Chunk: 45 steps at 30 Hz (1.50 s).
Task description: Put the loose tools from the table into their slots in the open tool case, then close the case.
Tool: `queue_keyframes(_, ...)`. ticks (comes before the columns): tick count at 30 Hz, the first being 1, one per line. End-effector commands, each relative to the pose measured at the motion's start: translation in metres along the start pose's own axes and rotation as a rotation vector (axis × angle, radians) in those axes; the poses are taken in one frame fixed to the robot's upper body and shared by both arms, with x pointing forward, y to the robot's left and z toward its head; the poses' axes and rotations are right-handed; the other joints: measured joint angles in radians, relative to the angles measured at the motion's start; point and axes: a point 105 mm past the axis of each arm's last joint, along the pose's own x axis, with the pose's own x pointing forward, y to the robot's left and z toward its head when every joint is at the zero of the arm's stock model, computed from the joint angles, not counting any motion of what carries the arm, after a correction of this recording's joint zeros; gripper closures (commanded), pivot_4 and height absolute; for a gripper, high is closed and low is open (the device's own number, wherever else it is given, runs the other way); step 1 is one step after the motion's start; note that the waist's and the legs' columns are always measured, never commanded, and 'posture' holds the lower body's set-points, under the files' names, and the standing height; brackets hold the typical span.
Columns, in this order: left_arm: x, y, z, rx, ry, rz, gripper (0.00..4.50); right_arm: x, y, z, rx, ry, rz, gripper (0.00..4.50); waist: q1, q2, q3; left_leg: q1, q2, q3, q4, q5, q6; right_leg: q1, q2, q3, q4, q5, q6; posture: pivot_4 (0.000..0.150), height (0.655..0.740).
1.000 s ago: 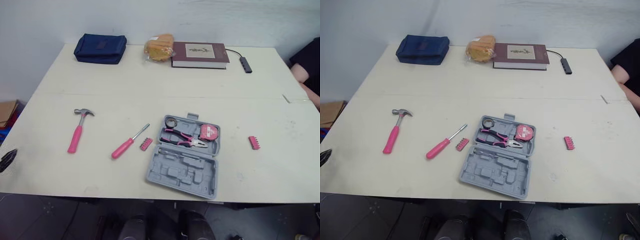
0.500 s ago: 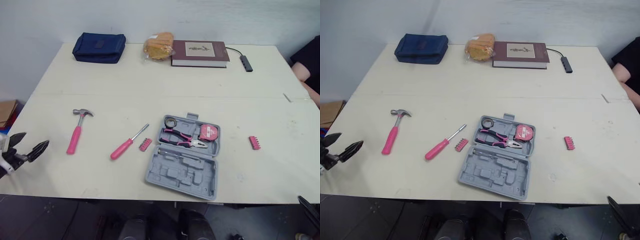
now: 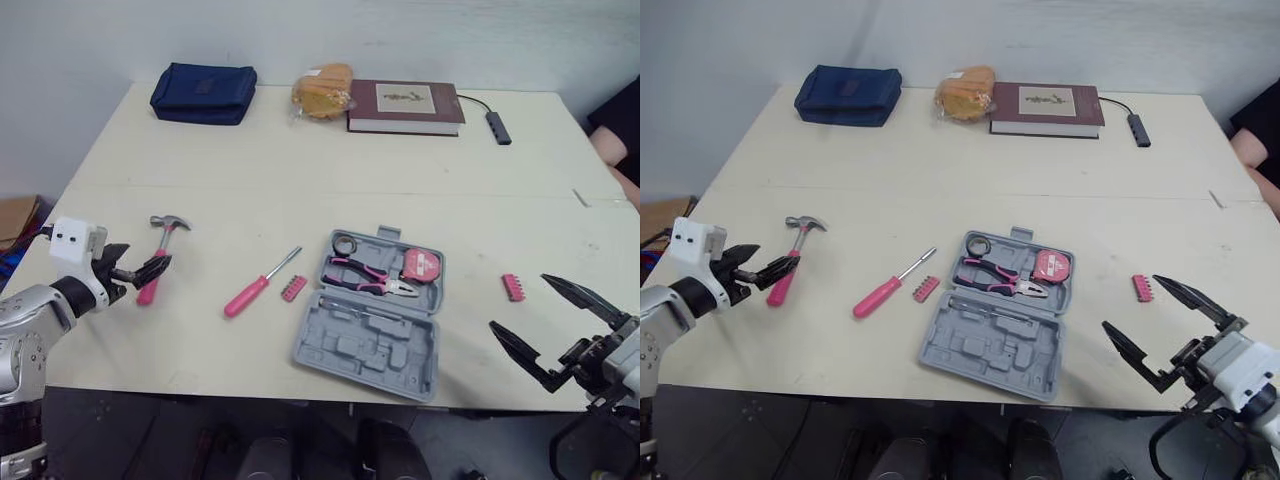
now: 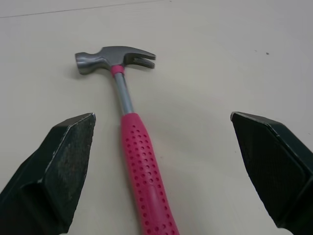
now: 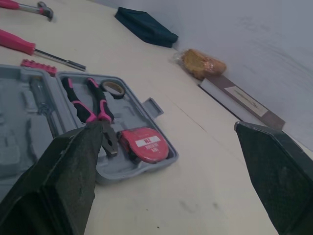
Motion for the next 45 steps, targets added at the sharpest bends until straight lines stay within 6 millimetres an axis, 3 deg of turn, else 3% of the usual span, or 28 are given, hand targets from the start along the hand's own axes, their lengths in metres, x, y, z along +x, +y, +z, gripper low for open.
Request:
queue_keyframes(1, 0.004, 0.002, -0.001, -0.017, 0.058, 0.11, 0.04, 0.016, 0.012, 0.018, 0.013, -0.073, 0.115, 0.0, 0.0, 0.0, 0.0, 0.0, 0.0, 0.0, 0.0, 0.0, 0.0, 0.0, 0.0, 0.0, 0.0, 0.0, 0.0, 0.15, 0.74)
queue_keyframes(8, 0.022, -0.005, -0.022, -0.107, 0.207, 0.056, 0.04, 0.031, 0.024, 0.032, 0.083, -0.14, 0.206, 0.0, 0.002, -0.004, 0.001, 0.0, 0.0, 0.0, 0.001, 0.002, -0.001, 0.0, 0.002, 0.0, 0.001, 0.0, 0.001, 0.15, 0.74)
queue_keyframes(14, 0.04, -0.001, -0.027, -0.12, 0.227, 0.06, 0.04, 0.04, 0.036, 0.045, 0.108, -0.182, 0.259, 0.0, 0.004, -0.005, 0.001, 0.0, 0.0, -0.001, 0.002, 0.003, -0.001, 0.0, 0.002, 0.0, 0.002, 0.0, 0.0, 0.15, 0.74)
queue_keyframes(20, 0.046, -0.007, -0.036, -0.105, 0.308, 0.01, 0.04, 0.046, 0.032, 0.047, 0.085, -0.177, 0.248, 0.0, 0.008, -0.004, 0.001, 0.001, -0.001, -0.001, 0.005, 0.004, -0.001, 0.001, -0.001, 0.0, 0.004, 0.0, 0.0, 0.15, 0.74)
queue_keyframes(29, 0.043, -0.005, -0.045, -0.107, 0.355, 0.016, 3.97, 0.046, 0.03, 0.046, 0.048, -0.141, 0.225, 0.0, 0.009, -0.004, 0.001, 0.0, -0.002, -0.001, 0.006, 0.004, 0.0, 0.001, -0.002, 0.0, 0.006, 0.0, 0.0, 0.15, 0.74)
queue_keyframes(33, 0.044, -0.001, -0.038, -0.052, 0.315, 0.023, 3.98, 0.046, 0.03, 0.045, 0.039, -0.133, 0.223, 0.0, 0.008, -0.004, 0.001, 0.0, -0.002, -0.001, 0.007, 0.004, 0.0, 0.001, -0.002, 0.0, 0.006, 0.0, 0.0, 0.15, 0.74)
queue_keyframes(37, 0.051, -0.032, 0.023, 0.096, -0.04, -0.188, 3.98, 0.045, 0.028, 0.044, -0.001, -0.111, 0.215, 0.0, 0.016, -0.005, 0.001, -0.001, -0.002, -0.001, 0.007, 0.004, -0.001, 0.0, -0.002, 0.0, 0.006, 0.0, 0.0, 0.15, 0.74)
queue_keyframes(40, 0.048, -0.053, 0.044, 0.192, -0.162, -0.308, 3.98, 0.042, 0.019, 0.042, -0.019, -0.092, 0.187, 0.0, 0.021, -0.008, 0.002, -0.007, -0.001, -0.002, 0.011, 0.003, -0.001, -0.004, -0.002, -0.001, 0.006, 0.0, 0.0, 0.15, 0.74)
queue_keyframes(42, 0.039, -0.088, 0.061, 0.301, -0.252, -0.517, 3.98, 0.037, 0.007, 0.042, -0.036, -0.065, 0.147, 0.0, 0.02, -0.008, 0.003, -0.017, -0.001, -0.002, 0.016, 0.004, 0.0, -0.012, -0.001, -0.002, 0.009, 0.001, 0.001, 0.15, 0.74)
queue_keyframes(45, 0.028, -0.129, 0.067, 0.429, -0.31, -0.757, 3.98, 0.028, 0.004, 0.038, -0.05, -0.016, 0.157, 0.0, 0.022, -0.008, 0.003, -0.018, -0.002, -0.002, 0.016, 0.004, 0.001, -0.012, 0.005, -0.004, 0.008, 0.001, 0.001, 0.15, 0.74)
